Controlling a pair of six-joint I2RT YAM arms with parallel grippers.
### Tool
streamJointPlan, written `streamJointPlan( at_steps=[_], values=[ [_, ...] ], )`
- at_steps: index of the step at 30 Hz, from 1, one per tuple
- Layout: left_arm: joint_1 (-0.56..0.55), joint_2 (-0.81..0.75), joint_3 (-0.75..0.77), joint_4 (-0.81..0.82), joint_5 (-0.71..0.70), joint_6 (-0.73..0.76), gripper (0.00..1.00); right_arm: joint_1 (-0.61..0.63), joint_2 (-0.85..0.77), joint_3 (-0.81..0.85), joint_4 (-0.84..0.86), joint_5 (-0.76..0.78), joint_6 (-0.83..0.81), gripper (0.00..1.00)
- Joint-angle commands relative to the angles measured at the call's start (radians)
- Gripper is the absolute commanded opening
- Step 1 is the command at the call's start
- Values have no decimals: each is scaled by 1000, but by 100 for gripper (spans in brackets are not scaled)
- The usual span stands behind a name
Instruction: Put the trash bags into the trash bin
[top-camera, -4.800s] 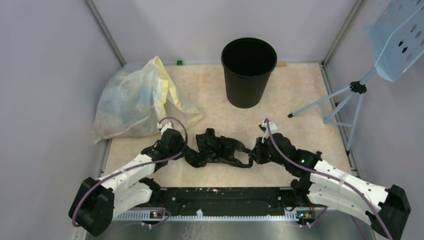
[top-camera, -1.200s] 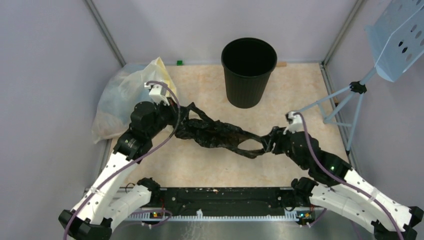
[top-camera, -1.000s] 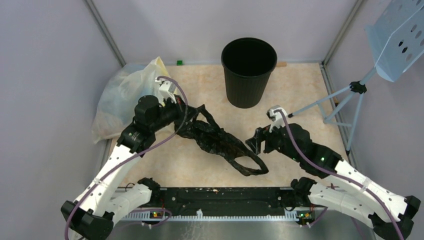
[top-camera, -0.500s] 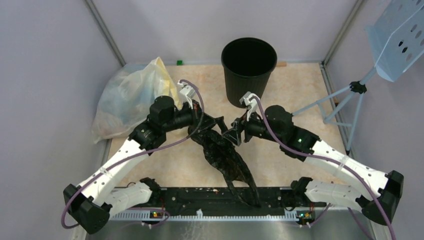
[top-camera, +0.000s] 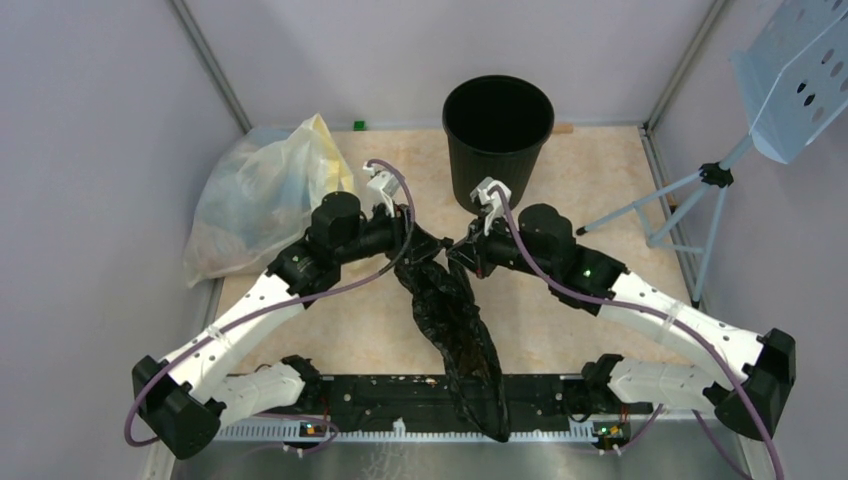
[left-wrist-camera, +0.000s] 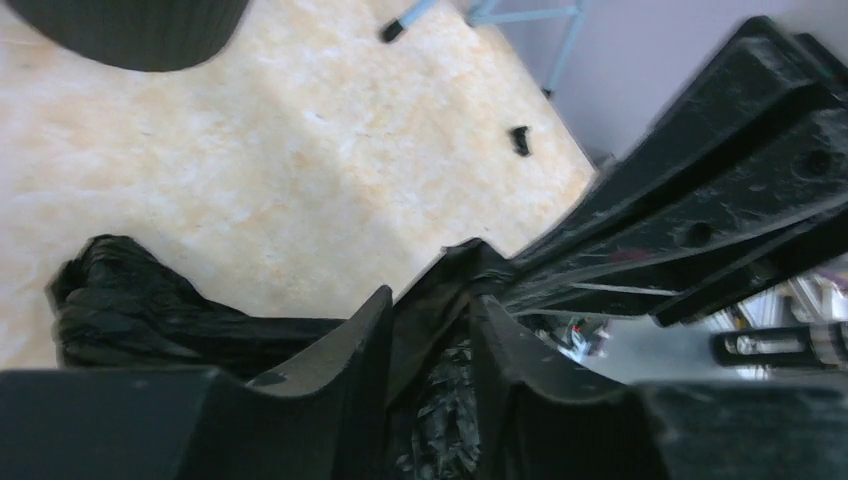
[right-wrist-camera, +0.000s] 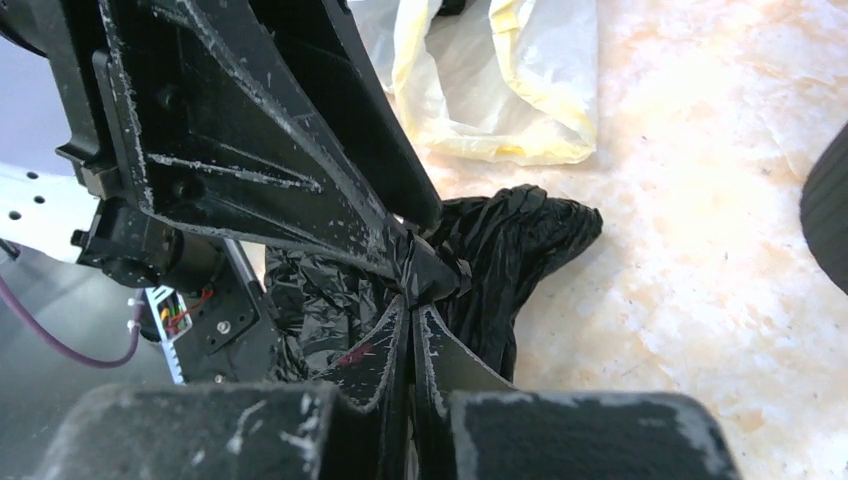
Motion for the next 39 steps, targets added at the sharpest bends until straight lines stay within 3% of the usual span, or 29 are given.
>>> streamJointPlan(
  at_steps=[1, 3, 5, 11, 21, 31, 36, 39],
  values=[
    [3, -22, 51, -109, -198, -34, 50, 0, -69, -8, 2, 65, -12, 0],
    [34, -36, 53, -183, -261, -100, 69, 0, -99, -40, -9, 68, -15, 0],
    [97, -61, 31, -205, -218, -132, 81, 0, -127, -69, -24, 60, -21, 0],
    [202, -121, -87, -190, -162, -204, 99, 0, -202, -160, -12, -18, -36, 0],
    [210, -47, -324, 64, -102, -542, 99, 0, -203, -206, 6, -126, -54, 0],
    [116, 177, -339, 260, -55, -605, 98, 0, -195, -209, 19, -163, -53, 0],
    [69, 267, -333, 323, -83, -624, 85, 0, -194, -207, 14, -184, -53, 0],
    [51, 320, -341, 397, -95, -648, 58, 0, -198, -201, 9, -206, -54, 0]
  ],
)
